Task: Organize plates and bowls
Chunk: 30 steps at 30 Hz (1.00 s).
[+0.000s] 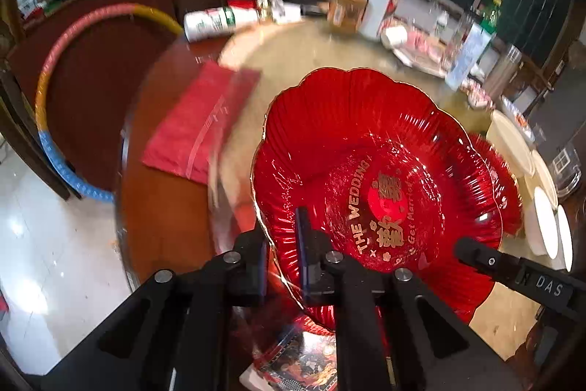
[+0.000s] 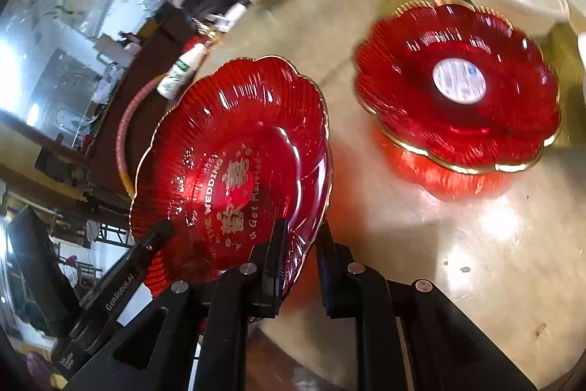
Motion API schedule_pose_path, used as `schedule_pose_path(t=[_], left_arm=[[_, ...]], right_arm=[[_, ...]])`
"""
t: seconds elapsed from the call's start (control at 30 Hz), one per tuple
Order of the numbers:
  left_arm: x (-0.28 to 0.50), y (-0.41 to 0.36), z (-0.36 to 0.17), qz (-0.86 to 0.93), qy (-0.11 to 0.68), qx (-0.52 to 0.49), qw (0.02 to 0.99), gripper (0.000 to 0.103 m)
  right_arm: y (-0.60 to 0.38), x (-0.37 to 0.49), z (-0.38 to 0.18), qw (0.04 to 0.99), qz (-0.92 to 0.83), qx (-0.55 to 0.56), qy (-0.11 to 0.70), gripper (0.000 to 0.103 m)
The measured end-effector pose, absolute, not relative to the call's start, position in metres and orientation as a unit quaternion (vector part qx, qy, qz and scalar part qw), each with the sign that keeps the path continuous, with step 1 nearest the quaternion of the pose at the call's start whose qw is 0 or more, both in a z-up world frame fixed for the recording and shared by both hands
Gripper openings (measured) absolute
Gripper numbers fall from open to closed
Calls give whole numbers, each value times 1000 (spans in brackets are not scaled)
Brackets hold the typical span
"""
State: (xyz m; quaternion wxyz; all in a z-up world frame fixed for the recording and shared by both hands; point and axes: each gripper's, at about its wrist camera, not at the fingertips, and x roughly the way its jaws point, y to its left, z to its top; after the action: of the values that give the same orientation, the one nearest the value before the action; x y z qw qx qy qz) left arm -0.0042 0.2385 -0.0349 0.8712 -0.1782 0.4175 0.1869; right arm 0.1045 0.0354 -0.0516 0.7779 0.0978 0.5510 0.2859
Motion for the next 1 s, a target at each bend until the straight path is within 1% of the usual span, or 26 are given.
schedule_pose_path(t=[0.1, 0.17, 0.43, 0.57, 0.63, 0.7, 0.73, 0.77, 0.8, 0.83, 0.87, 0.9, 0.93, 1.0], left_arm=[[-12, 242, -21, 204, 398, -171, 878, 11], [-16, 244, -22, 212, 397, -172, 876, 11], [-20, 247, -50, 207, 430, -195, 857, 11], [-19, 243, -57, 208, 441, -195, 851, 11], [-21, 244, -59, 207, 441, -206, 848, 11], [-23, 245, -59, 206, 439, -218, 847, 11], [-25, 246, -58, 207, 439, -220, 846, 11], [-26, 246, -58, 208, 439, -223, 845, 15], [-28, 248, -56, 208, 440, -227, 844, 18], [-29, 249, -55, 207, 442, -232, 841, 33], [-31, 251, -54, 209, 443, -237, 839, 53], [-36, 254, -50, 215, 439, -241, 838, 60], [-42, 255, -47, 224, 432, -242, 840, 66], [-57, 257, -36, 245, 400, -242, 849, 67]], right_arm=[[42, 99, -41, 782, 300, 89, 539, 15], [46, 96, -41, 778, 307, 85, 541, 15], [51, 93, -59, 768, 296, 76, 563, 15], [45, 92, -68, 760, 293, 83, 574, 20], [44, 92, -66, 762, 293, 87, 571, 21], [43, 91, -64, 765, 295, 90, 566, 28], [41, 91, -62, 765, 298, 97, 563, 40], [38, 90, -61, 764, 301, 107, 561, 53], [34, 90, -60, 763, 305, 119, 557, 57], [29, 89, -58, 764, 309, 131, 551, 65], [25, 87, -56, 765, 311, 140, 547, 71], [18, 86, -54, 766, 310, 149, 543, 72], [6, 83, -52, 768, 311, 161, 536, 72], [-13, 81, -49, 774, 309, 180, 522, 74]])
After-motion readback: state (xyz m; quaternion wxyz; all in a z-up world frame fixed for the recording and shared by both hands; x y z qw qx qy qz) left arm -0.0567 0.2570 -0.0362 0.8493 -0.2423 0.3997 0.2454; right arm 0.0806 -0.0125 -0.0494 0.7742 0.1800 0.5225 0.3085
